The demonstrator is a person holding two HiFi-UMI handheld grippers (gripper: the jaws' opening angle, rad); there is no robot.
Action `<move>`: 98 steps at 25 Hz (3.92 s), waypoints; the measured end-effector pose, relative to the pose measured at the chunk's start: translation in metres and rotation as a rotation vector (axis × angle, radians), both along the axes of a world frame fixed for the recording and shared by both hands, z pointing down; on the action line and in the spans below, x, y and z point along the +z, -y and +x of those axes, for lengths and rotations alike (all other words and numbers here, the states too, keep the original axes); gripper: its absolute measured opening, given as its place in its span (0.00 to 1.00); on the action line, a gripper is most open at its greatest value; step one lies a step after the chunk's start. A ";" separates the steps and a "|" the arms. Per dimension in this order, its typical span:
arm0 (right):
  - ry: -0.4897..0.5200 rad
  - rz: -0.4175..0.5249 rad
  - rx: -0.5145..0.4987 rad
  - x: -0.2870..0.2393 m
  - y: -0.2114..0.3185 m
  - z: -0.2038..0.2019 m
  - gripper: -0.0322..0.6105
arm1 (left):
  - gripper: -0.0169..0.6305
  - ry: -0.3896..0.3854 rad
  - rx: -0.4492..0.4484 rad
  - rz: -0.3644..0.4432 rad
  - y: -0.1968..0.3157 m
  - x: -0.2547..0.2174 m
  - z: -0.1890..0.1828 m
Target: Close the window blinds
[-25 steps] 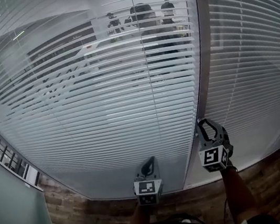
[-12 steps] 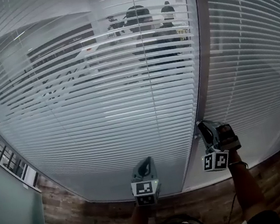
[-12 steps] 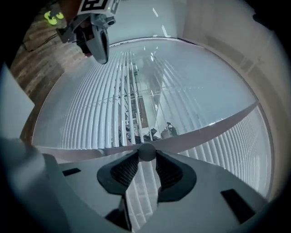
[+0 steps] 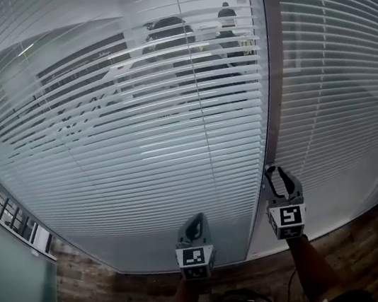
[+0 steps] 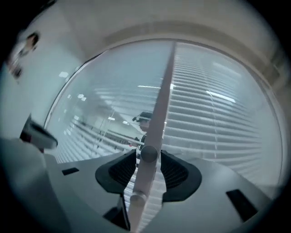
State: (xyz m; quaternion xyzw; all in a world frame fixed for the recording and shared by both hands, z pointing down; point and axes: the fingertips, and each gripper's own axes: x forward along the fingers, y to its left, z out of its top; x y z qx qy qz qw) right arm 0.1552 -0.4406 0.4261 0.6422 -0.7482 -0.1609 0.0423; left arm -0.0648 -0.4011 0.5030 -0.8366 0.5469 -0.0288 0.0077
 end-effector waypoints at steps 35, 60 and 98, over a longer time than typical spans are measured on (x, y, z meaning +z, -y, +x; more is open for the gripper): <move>-0.213 -0.014 0.032 0.000 0.012 -0.001 0.25 | 0.02 0.038 0.087 0.039 -0.016 -0.008 0.028; 0.141 -0.063 -0.028 0.004 0.010 0.005 0.26 | 0.02 0.030 0.103 -0.001 -0.017 0.005 0.035; -1.055 0.038 0.047 0.008 0.012 -0.008 0.25 | 0.02 -0.016 0.144 -0.039 -0.017 0.004 0.037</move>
